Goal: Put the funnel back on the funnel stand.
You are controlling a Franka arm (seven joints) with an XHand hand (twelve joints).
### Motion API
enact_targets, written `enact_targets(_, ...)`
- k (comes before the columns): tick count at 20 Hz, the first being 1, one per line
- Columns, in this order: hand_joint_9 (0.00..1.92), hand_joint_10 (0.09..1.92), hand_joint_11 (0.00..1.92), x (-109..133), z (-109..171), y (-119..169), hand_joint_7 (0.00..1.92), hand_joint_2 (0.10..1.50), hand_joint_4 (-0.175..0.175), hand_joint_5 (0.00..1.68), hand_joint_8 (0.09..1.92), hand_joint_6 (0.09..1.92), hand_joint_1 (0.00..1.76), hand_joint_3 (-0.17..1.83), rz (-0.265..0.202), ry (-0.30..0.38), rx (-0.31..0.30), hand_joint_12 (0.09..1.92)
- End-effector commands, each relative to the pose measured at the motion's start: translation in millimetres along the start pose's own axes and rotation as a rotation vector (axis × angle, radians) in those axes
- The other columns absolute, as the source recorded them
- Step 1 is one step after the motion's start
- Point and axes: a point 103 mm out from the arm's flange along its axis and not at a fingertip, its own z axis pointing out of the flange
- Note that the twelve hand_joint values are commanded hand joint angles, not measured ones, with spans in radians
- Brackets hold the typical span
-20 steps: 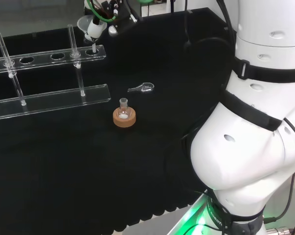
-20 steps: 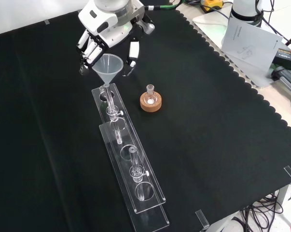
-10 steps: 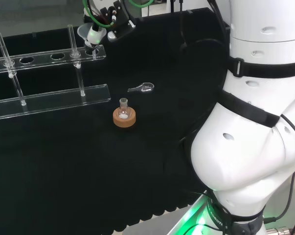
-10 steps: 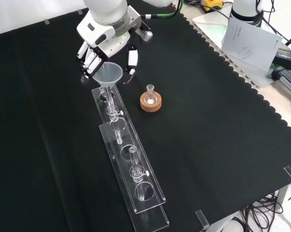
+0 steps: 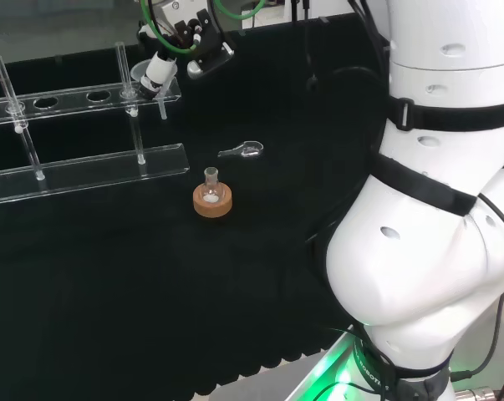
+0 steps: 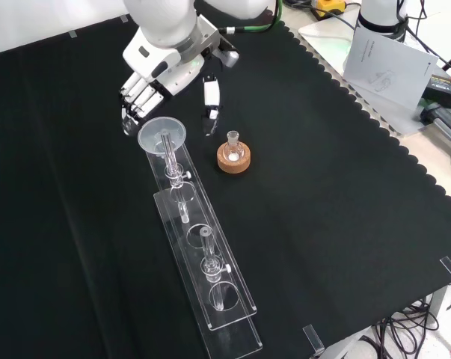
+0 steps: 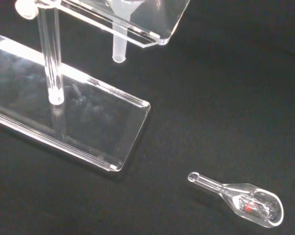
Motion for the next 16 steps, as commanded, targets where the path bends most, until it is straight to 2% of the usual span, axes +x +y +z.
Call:
enact_targets(1, 0.11, 0.8, 0.12, -7.9, -16.6, -36.5, 0.0, 0.68, -0.041, 0.11, 0.39, 0.09, 0.47, 0.21, 0.018, 0.026, -0.101, 1.5)
enact_targets(9, 0.21, 0.77, 0.16, -30.1, -25.8, -92.3, 0.02, 0.72, -0.051, 0.18, 0.63, 0.09, 0.5, 0.17, 0.09, 0.069, -0.155, 1.49)
enact_targets(16, 0.25, 0.77, 0.17, -48.4, -19.4, -129.5, 0.05, 0.74, -0.054, 0.21, 0.68, 0.09, 0.53, 0.17, 0.157, 0.091, -0.164, 1.49)
